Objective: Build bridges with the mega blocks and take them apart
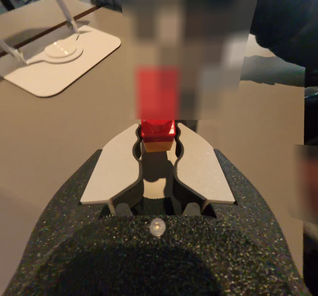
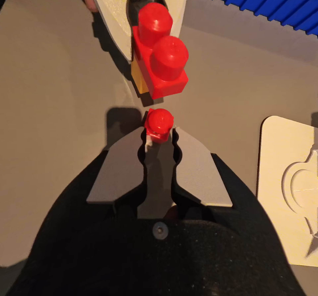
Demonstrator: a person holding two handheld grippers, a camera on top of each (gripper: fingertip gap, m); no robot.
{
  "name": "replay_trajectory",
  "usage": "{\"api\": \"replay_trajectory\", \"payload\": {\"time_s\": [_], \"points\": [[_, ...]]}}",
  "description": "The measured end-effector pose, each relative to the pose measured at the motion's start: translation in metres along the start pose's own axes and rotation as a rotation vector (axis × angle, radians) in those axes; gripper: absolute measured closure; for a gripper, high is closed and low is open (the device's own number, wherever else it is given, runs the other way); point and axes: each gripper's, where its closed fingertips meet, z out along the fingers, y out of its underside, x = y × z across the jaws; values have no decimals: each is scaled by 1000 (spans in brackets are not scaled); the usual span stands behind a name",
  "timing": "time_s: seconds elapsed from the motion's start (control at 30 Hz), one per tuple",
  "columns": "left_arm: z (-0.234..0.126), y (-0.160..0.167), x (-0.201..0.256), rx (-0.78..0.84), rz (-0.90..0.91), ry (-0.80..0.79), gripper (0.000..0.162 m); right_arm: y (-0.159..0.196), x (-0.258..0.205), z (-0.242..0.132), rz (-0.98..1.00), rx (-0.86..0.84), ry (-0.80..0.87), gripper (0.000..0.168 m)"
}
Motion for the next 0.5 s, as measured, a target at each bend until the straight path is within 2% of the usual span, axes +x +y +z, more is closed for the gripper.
{"api": "replay_trajectory", "payload": {"time_s": [0.13, 0.33, 0.5], "points": [[5, -11, -2, -6, 135, 111, 126, 3, -4, -6, 41, 71, -23, 138], [19, -21, -6, -88, 196, 294, 126, 5, -10, -17, 119, 219, -48, 135], [29, -13, -13, -189, 253, 344, 126, 11, -11, -15, 162, 250, -55, 133]]}}
